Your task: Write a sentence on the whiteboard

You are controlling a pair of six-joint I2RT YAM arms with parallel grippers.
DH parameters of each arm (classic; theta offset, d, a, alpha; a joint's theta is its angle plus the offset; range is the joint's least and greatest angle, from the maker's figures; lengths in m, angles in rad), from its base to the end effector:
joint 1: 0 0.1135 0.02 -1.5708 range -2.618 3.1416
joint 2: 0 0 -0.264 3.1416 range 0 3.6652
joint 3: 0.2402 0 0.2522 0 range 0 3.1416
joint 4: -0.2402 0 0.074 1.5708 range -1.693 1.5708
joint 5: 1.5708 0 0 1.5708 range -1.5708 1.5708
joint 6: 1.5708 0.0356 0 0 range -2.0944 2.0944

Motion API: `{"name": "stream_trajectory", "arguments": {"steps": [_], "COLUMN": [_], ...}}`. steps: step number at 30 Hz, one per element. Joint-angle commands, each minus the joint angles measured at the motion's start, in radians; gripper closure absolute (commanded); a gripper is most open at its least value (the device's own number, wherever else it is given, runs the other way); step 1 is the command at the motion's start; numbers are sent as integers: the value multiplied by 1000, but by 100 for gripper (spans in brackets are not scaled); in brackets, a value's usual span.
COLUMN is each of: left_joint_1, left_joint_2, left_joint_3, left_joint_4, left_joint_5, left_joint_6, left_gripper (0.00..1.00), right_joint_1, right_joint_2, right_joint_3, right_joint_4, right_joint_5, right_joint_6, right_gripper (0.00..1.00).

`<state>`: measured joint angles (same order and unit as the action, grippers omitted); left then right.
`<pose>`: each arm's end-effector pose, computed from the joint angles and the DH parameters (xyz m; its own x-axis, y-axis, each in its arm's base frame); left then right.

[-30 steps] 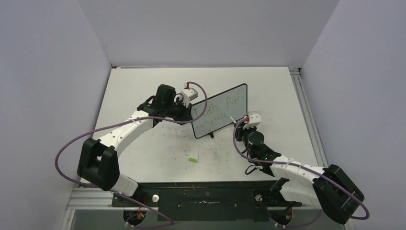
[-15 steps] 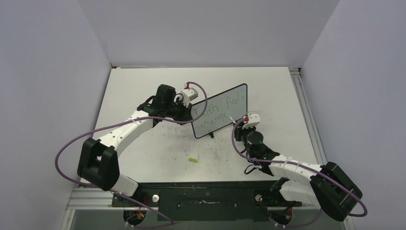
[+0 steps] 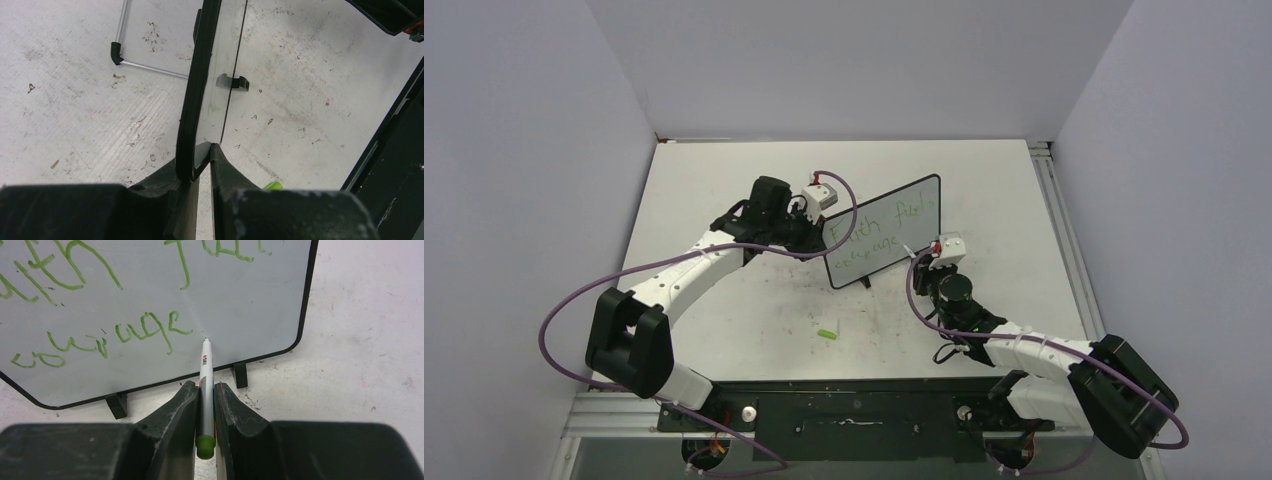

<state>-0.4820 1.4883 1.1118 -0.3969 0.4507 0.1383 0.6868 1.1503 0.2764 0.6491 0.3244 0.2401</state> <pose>0.2799 -0.1639 0.2683 -0.5175 0.4108 -0.7507 0.7722 0.6022 -0.2027 0.1777 0.1310 0.1811 -0.2532 0.0839 -0.9638 -0.3094 0.9369 0.1628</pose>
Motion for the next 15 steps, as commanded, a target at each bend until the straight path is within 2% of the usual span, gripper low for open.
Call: {"name": "stream_trajectory", "arguments": {"steps": [1,7,15], "left_joint_1": [-7,-7,-7], "left_joint_2": [-3,-5,-2], "left_joint_3": [8,9,13], "left_joint_4": [-36,-35,-35], "left_joint_5": [-53,-57,-59], "left_joint_6": [51,44,35], "left_gripper": [100,100,79], "right_joint_1": [-7,-3,3], "right_joint_2": [-10,-126,-226], "right_joint_3": [12,-15,-34], "right_joint_4": [55,12,-26], "right_joint_5": [-8,61,101], "right_joint_6": [4,-1,-1], "right_gripper": [95,95,95]}}
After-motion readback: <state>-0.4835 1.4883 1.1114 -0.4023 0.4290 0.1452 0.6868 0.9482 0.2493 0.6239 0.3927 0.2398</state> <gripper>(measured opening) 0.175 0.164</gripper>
